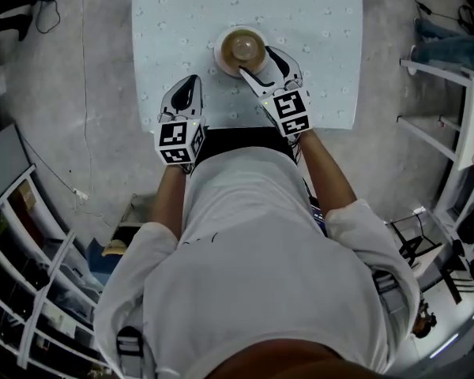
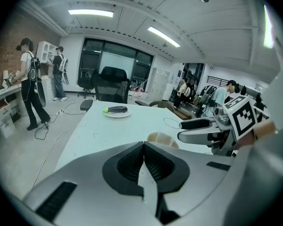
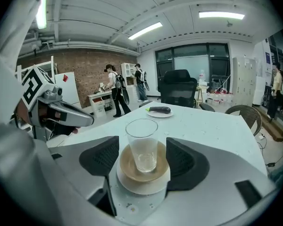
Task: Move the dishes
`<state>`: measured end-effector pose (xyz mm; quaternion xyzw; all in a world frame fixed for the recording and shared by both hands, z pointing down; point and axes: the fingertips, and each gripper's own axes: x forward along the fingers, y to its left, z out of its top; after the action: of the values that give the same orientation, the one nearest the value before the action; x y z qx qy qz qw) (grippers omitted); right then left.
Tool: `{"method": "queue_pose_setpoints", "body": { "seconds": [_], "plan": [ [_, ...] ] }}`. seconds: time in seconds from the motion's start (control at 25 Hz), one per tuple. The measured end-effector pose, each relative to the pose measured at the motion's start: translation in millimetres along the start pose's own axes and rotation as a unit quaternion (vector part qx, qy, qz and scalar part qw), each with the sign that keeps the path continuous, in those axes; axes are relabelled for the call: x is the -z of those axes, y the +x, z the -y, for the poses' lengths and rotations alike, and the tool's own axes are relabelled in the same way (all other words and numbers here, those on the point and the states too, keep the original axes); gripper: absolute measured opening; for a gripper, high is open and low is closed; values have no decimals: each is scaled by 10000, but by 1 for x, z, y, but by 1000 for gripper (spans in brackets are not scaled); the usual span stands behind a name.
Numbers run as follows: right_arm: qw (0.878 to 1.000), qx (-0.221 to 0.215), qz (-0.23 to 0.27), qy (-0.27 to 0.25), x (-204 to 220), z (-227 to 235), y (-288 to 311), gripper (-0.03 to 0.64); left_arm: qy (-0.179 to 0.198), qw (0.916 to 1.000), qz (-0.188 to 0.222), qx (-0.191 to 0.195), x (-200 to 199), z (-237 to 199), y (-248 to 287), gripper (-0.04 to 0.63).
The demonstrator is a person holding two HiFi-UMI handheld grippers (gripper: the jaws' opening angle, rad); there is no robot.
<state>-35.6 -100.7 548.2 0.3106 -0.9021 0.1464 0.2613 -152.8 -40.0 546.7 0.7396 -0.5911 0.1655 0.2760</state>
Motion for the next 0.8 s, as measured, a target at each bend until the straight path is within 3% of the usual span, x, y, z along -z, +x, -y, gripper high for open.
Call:
{"method": "queue_pose_setpoints", "body": {
  "seconds": [0.8],
  "plan": [
    [9968, -609, -269, -443, 3, 0, 60, 322, -534, 9961, -46, -706, 21, -12, -13, 18]
  ]
}}
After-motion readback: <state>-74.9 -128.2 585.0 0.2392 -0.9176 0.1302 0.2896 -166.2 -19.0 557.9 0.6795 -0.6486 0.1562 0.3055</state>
